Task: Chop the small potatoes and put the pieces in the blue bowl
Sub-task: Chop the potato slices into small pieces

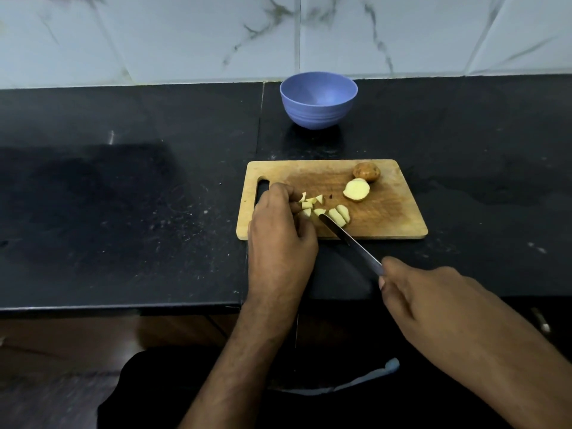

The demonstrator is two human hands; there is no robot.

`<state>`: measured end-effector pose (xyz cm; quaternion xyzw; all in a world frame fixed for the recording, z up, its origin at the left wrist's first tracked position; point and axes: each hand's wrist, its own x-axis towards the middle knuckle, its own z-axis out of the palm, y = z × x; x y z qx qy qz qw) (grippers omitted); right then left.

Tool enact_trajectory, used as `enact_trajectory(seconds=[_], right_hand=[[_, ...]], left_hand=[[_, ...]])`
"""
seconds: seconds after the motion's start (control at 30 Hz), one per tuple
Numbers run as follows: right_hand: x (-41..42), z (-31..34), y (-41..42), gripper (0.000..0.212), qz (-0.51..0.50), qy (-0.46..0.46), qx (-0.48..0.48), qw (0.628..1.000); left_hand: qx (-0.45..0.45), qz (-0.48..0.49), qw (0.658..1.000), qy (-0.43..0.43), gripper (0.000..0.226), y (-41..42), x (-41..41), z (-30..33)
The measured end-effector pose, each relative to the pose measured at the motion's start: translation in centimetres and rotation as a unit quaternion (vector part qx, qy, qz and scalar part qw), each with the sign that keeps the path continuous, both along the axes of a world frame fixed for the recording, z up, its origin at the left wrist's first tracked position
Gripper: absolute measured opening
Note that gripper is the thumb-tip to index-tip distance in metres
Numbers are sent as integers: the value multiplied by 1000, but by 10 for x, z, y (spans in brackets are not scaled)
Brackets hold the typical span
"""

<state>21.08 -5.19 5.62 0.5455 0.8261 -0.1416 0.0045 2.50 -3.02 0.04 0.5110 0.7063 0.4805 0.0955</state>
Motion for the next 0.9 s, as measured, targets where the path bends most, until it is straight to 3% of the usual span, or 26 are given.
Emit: enact_trajectory(seconds=[0.3, 0.9], right_hand=[[8, 4, 0, 25, -38, 45, 25, 998], [-1, -4, -11, 20, -33, 26, -8, 999]], left_hand=[[-77, -73, 984, 143, 26, 7, 9, 2], [-93, -53, 982, 154, 20, 2, 6, 0]])
